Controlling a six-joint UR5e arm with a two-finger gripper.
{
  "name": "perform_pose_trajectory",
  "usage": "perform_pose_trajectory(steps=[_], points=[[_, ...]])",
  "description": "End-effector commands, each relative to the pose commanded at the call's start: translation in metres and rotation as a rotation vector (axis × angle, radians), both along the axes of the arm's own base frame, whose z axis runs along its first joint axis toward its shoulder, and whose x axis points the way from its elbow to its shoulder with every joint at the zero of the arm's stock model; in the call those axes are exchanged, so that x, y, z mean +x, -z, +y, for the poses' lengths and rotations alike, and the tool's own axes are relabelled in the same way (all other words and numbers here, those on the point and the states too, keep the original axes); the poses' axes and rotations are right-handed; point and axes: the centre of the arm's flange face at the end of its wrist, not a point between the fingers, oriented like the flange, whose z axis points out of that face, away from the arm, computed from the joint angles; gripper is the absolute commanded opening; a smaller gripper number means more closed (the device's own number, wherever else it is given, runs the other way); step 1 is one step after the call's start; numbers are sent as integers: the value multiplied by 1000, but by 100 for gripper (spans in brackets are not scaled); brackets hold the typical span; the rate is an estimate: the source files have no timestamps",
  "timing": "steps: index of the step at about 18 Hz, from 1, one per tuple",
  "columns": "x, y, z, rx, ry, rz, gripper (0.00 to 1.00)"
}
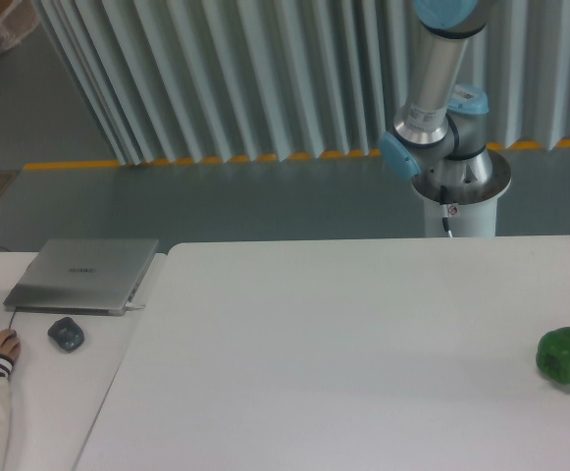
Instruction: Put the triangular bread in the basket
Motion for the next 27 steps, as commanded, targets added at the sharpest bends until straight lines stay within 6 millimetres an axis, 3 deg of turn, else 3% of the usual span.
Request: perform_pose_trajectory(steps=[4,6,7,8,11,12,16,18,27], points=[[4,-2,2,0,5,0,100],[17,3,5,-10,13,-26,100],[27,11,8,-13,12,-51,100],[47,19,23,-1,0,-85,100],[79,19,50,45,-119,-175,100],[92,26,61,26,-116,-216,100],[147,20,105,23,-31,-213,100],[157,11,104,21,-26,-204,100],[181,22,96,-59,-16,-353,100]])
